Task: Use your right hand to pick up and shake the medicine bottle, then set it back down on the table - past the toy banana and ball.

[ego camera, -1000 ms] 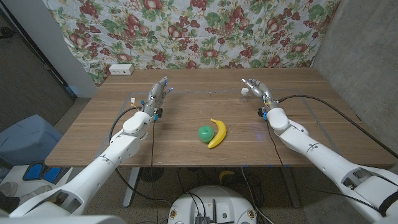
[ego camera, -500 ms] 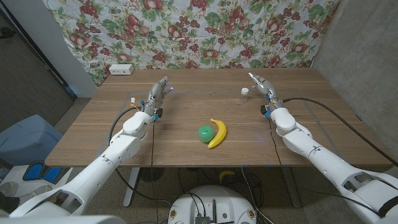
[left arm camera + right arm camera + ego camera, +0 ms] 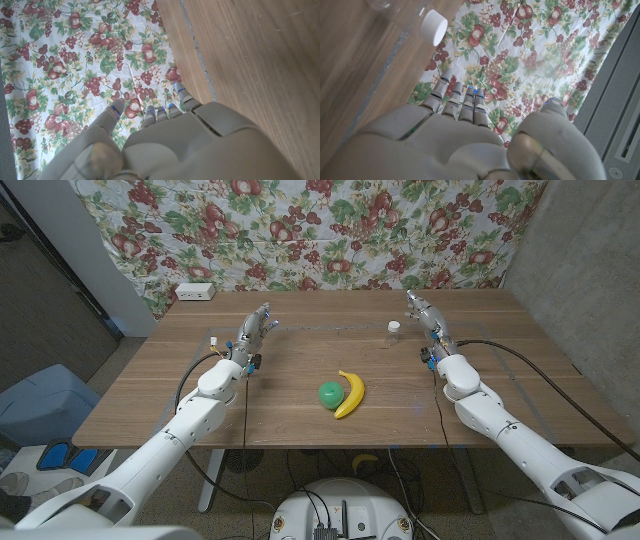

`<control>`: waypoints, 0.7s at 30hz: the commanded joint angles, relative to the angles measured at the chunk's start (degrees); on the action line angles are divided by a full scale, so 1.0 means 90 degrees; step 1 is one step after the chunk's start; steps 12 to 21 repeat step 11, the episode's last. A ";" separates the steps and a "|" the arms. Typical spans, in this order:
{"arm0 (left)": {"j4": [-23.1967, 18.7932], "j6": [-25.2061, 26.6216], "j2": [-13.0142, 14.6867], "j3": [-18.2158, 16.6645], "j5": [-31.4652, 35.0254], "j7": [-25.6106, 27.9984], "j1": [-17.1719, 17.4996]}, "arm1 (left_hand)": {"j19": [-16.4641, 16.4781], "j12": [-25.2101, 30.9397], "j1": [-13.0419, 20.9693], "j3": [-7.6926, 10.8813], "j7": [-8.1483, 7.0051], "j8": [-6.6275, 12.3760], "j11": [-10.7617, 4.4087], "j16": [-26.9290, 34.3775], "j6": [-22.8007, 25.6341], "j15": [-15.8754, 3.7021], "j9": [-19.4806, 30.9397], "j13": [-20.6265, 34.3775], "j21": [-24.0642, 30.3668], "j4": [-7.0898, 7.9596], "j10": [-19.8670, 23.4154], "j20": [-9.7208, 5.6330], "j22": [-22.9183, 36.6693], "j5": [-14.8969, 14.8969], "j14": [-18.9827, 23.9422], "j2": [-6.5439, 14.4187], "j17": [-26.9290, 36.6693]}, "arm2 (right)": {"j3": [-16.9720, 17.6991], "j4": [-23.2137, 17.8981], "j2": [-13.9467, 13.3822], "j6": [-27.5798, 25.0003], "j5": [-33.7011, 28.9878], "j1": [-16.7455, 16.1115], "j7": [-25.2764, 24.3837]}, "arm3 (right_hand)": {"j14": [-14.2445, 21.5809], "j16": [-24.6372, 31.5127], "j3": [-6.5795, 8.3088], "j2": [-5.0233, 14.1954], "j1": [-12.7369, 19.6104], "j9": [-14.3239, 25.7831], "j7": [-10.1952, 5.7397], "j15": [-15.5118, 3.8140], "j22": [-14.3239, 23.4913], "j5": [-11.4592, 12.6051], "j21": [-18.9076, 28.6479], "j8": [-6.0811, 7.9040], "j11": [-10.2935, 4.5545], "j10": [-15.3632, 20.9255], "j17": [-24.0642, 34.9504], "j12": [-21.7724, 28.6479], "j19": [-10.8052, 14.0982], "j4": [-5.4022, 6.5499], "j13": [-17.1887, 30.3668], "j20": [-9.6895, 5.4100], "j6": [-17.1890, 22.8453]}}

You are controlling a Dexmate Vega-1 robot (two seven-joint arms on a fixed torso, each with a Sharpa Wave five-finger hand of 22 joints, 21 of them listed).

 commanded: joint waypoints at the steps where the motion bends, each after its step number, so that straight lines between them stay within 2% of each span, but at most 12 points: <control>1: -0.0002 0.0003 0.0001 0.0000 -0.0002 -0.0002 0.0001 | 0.0017 -0.0007 0.0078 0.0023 -0.0010 0.0002 -0.0020 -0.0009 -0.0008 -0.0020 0.0024 0.0017 -0.0033 0.0027 0.0023 0.0011 0.0009 0.0047 0.0008 0.0523 0.0016 | 0.0218 -0.0339 0.0116 0.0283 0.0310 -0.0277 0.0060 | 0.0055 0.0006 0.0040 0.0061 -0.0026 0.0020 0.0027 -0.0015 0.0002 -0.0011 -0.0021 0.0028 -0.0013 0.0079 -0.0020 0.0045 0.0027 -0.0008 -0.0006 -0.0028 0.0074; 5: 0.0000 -0.0003 0.0000 0.0000 0.0000 0.0000 0.0002 | 0.0024 -0.0006 0.0079 0.0021 -0.0010 0.0003 -0.0015 -0.0008 -0.0003 -0.0016 0.0024 0.0017 -0.0037 0.0027 0.0029 0.0010 0.0009 0.0047 0.0011 0.0517 0.0015 | 0.0260 -0.0510 0.0137 0.0213 0.0325 -0.0387 -0.0031 | 0.0064 0.0003 0.0042 0.0069 -0.0026 0.0019 0.0040 -0.0013 0.0002 -0.0016 -0.0036 0.0041 0.0001 0.0108 -0.0042 0.0053 0.0034 -0.0014 -0.0027 -0.0020 0.0118; 11: 0.0000 -0.0003 0.0000 0.0000 0.0000 0.0000 0.0002 | 0.0032 -0.0005 0.0081 0.0021 -0.0012 0.0001 -0.0013 -0.0008 -0.0006 -0.0011 0.0024 0.0017 -0.0042 0.0027 0.0031 0.0012 0.0009 0.0047 0.0014 0.0513 0.0013 | 0.0341 -0.0760 0.0215 0.0124 0.0397 -0.0605 -0.0230 | 0.0094 0.0004 0.0048 0.0097 -0.0036 0.0017 0.0075 -0.0022 0.0002 -0.0029 -0.0084 0.0043 0.0002 0.0133 -0.0087 0.0055 0.0017 -0.0020 -0.0075 0.0138 0.0149; 21: 0.0000 -0.0003 0.0000 0.0000 0.0000 0.0000 0.0002 | 0.0032 -0.0005 0.0081 0.0021 -0.0012 0.0001 -0.0013 -0.0008 -0.0006 -0.0011 0.0024 0.0017 -0.0042 0.0027 0.0031 0.0012 0.0009 0.0047 0.0014 0.0513 0.0013 | 0.0341 -0.0760 0.0215 0.0124 0.0397 -0.0605 -0.0230 | 0.0094 0.0004 0.0048 0.0097 -0.0036 0.0017 0.0075 -0.0022 0.0002 -0.0029 -0.0084 0.0043 0.0002 0.0133 -0.0087 0.0055 0.0017 -0.0020 -0.0075 0.0138 0.0149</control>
